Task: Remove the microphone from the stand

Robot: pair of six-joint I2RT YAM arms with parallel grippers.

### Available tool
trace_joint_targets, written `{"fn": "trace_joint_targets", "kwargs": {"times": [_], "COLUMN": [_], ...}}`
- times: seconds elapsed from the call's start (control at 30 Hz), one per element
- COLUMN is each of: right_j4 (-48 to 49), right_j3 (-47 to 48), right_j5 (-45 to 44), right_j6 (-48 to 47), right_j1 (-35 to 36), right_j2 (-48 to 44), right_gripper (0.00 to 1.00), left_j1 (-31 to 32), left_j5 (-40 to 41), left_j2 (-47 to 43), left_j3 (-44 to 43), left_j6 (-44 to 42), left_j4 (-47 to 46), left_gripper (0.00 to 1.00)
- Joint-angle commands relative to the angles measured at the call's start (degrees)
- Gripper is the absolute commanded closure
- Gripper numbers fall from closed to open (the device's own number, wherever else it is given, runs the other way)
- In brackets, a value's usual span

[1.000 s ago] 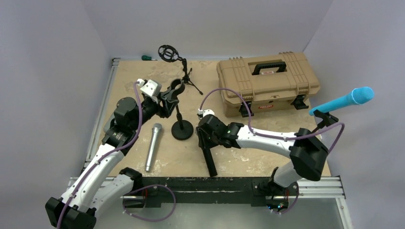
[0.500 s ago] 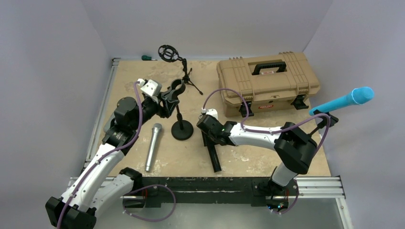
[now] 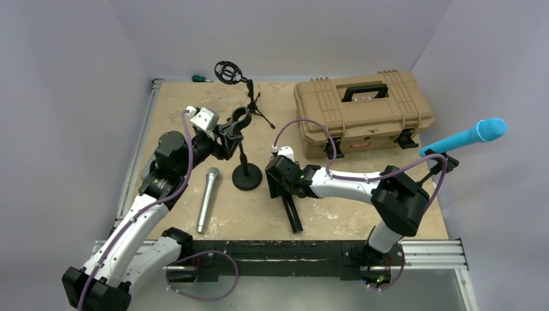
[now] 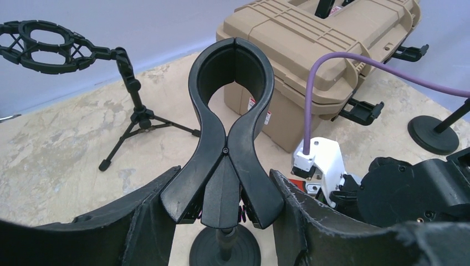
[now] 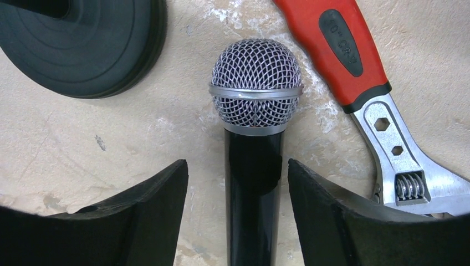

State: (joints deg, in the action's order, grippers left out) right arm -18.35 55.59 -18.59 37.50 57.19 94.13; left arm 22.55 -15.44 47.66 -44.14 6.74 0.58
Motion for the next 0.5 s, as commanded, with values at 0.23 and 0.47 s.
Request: {"fn": "trace_joint_targets", "kwargs": {"times": [0.23,0.47], "right_j4": [1.7,2.8], "right_j3": [1.6,3.0], "right_j5": [0.3,4.4], "right_j6": [-3.5,-5.1], "right_j1": [-0.1,-0.1], "right_j2": [-7.5,-15.5], "right_gripper": [0.21,0.10], "left_j1": [-0.4,-0.4], "left_j5": [-6.7,-9.9], "left_j2": [-2.7,-5.7], "left_j3": [-2.7,-8.2], "left_j6": [1.4,0.5], "left_j4": [-3.6,-0.7], "left_gripper": [0.18,0.10]}}
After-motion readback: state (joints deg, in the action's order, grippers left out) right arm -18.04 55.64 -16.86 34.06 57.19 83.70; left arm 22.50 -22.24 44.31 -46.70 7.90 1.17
